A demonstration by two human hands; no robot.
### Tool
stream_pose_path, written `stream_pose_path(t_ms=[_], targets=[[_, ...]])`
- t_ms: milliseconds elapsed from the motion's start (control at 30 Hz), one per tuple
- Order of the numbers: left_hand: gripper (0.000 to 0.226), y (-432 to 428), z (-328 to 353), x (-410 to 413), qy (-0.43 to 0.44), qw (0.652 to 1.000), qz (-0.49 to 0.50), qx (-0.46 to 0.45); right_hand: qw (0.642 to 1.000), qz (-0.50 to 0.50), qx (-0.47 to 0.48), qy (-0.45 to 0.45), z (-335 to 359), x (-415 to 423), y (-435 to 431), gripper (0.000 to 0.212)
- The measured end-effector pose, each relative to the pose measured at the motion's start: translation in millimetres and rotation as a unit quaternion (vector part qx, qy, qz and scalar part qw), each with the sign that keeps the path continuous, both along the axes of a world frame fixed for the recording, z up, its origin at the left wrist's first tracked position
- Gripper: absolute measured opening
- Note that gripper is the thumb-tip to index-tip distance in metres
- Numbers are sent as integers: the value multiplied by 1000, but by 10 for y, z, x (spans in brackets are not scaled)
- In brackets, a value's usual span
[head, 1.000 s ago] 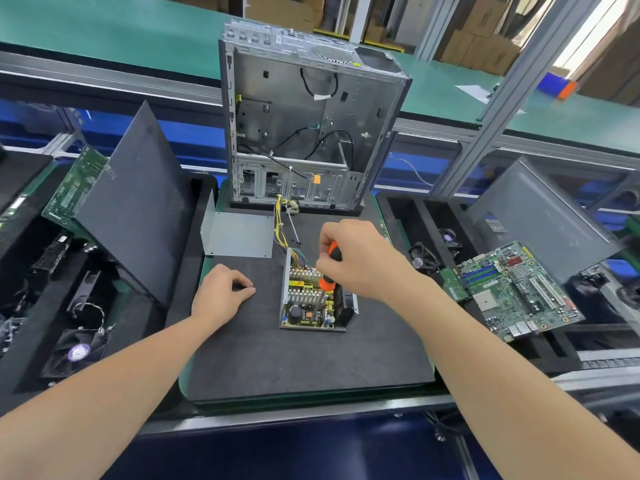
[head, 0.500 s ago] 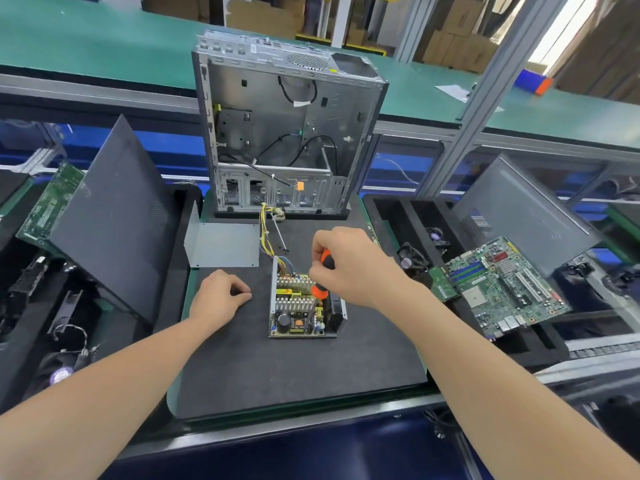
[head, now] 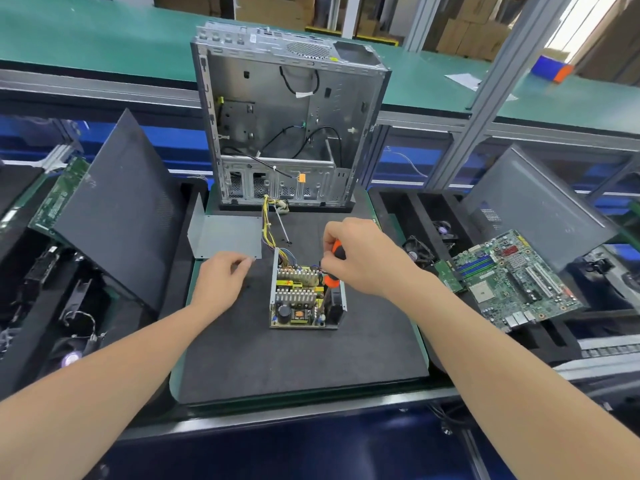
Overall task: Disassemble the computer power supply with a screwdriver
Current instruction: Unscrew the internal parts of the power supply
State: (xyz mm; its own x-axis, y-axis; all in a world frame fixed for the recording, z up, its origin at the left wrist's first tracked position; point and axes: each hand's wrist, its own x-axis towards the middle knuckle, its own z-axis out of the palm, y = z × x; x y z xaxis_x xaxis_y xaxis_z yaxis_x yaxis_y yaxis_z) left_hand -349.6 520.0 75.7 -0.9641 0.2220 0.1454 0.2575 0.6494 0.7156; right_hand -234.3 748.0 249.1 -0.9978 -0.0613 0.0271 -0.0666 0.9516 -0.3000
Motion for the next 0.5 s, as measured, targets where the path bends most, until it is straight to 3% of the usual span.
stream_pose_path(t_ms=[167,300,500], targets=[[18,267,442,351,75,991,-75,83,1000,17,18,-7,-58,-3,55,5],[23,470,481,662,89,976,-190,56,999,23,33,-1,-163,23,68,7],[35,636,318,812,43,966,-254,-5,998,42,46,-9,-315,74,44,12]])
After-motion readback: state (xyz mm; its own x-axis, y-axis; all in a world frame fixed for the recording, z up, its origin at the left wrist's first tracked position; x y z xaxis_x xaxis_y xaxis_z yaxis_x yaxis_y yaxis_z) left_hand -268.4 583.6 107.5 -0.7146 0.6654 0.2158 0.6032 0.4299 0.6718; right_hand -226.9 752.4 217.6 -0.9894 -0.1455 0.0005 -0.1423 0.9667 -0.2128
